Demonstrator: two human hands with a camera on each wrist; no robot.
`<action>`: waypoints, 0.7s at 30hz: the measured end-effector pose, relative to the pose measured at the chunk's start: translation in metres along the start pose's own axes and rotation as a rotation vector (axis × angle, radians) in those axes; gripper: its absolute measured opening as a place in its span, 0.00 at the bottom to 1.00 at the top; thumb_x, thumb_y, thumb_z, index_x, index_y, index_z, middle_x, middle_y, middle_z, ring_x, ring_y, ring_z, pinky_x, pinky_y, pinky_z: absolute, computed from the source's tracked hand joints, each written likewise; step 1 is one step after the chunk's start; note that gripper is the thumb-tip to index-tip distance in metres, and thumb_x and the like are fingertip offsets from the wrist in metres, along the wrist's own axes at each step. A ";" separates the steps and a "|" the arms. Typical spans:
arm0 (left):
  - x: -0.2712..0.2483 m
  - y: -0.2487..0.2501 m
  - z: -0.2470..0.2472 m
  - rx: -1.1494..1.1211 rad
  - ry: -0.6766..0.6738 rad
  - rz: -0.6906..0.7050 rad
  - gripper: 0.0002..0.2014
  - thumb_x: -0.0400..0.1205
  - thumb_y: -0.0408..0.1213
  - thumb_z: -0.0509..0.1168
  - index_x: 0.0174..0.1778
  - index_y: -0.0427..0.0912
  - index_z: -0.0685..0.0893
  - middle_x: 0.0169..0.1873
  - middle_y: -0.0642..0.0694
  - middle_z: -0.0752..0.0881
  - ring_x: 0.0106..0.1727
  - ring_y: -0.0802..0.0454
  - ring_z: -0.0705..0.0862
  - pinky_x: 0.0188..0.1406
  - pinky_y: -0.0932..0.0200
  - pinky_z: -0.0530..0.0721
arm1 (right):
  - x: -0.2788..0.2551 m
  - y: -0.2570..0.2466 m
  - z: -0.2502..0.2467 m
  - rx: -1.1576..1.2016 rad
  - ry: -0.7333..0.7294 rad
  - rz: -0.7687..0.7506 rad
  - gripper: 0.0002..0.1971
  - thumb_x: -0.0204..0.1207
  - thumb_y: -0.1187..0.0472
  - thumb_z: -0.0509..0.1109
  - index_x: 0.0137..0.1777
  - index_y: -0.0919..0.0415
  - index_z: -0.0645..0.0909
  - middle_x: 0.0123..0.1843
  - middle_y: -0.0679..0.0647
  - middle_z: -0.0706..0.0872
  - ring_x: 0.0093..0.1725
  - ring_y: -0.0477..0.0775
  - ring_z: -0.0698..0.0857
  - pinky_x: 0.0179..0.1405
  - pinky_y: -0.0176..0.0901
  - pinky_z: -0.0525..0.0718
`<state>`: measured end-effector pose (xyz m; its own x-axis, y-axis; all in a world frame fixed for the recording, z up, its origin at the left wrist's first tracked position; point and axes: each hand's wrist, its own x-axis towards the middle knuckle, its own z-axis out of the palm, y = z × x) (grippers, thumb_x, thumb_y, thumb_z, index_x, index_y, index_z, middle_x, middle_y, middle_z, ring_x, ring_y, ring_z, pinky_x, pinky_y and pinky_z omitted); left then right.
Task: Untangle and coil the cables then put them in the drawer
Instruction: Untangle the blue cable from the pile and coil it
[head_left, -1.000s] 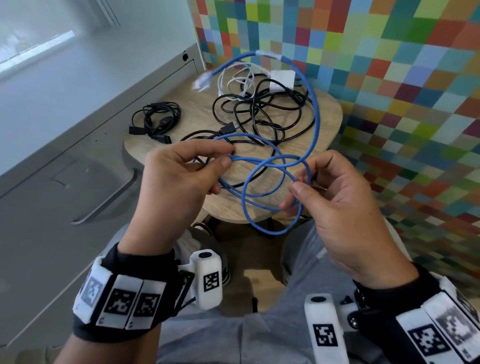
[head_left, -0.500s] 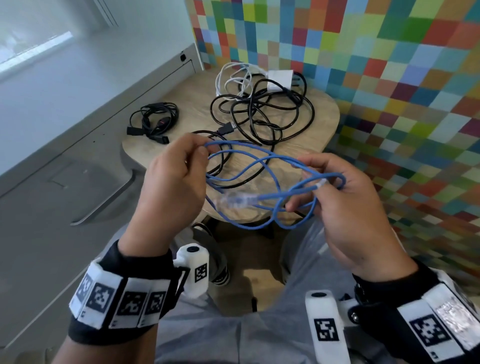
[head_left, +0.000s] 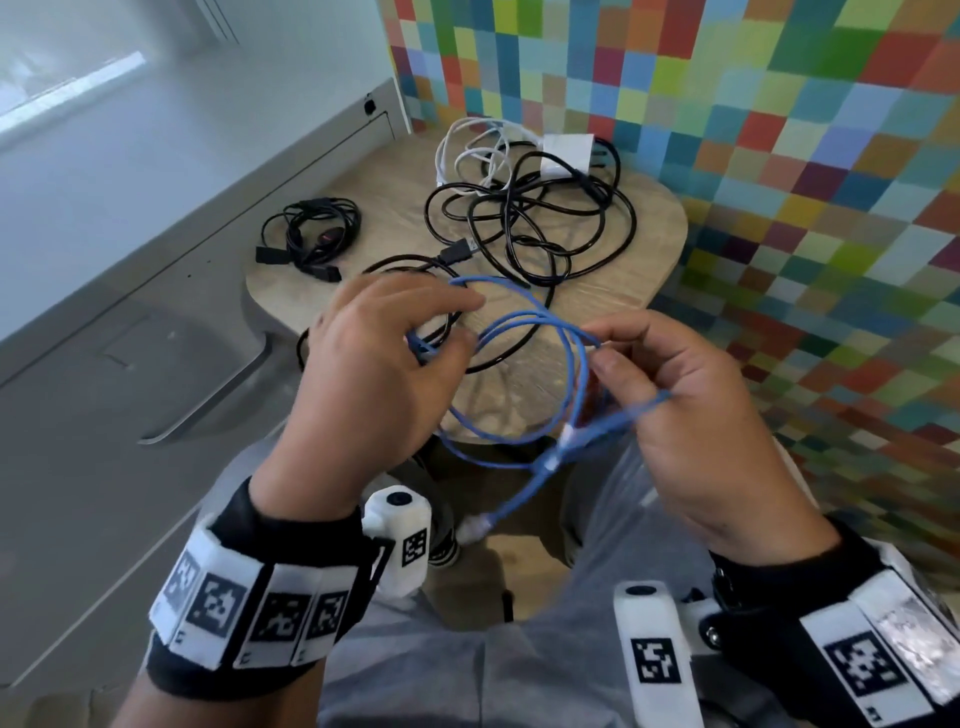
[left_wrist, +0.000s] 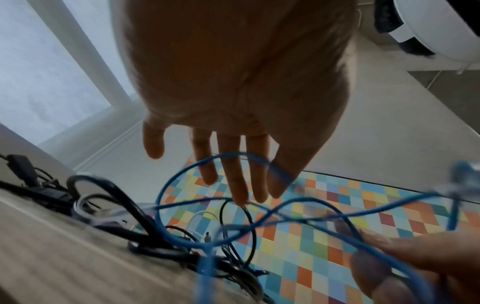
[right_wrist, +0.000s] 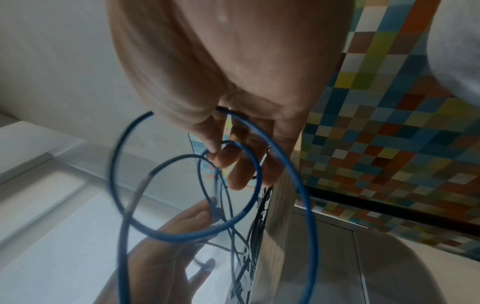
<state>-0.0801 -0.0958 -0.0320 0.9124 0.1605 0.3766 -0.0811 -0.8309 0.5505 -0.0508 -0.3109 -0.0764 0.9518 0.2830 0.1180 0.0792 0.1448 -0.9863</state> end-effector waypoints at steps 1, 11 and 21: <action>-0.001 0.003 0.003 -0.017 -0.008 -0.011 0.13 0.79 0.47 0.69 0.57 0.64 0.91 0.52 0.69 0.89 0.65 0.57 0.82 0.71 0.38 0.79 | -0.001 0.000 0.001 -0.015 -0.010 -0.011 0.17 0.89 0.73 0.64 0.53 0.50 0.88 0.39 0.59 0.89 0.37 0.61 0.90 0.41 0.47 0.90; -0.002 0.007 0.009 0.018 -0.086 0.069 0.12 0.84 0.47 0.64 0.58 0.63 0.91 0.41 0.77 0.82 0.53 0.68 0.79 0.72 0.32 0.76 | -0.004 -0.003 0.002 -0.050 -0.046 -0.028 0.20 0.89 0.72 0.64 0.51 0.47 0.90 0.47 0.58 0.92 0.43 0.53 0.92 0.45 0.53 0.94; 0.003 -0.007 -0.002 -0.256 0.075 -0.067 0.09 0.86 0.40 0.61 0.46 0.61 0.83 0.35 0.55 0.85 0.31 0.55 0.86 0.36 0.54 0.84 | -0.004 0.000 0.004 -0.079 0.005 -0.043 0.17 0.89 0.71 0.64 0.51 0.47 0.87 0.45 0.54 0.91 0.43 0.52 0.91 0.47 0.50 0.92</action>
<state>-0.0776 -0.0885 -0.0327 0.8874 0.2578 0.3821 -0.1289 -0.6570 0.7428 -0.0553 -0.3086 -0.0761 0.9486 0.2730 0.1599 0.1428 0.0813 -0.9864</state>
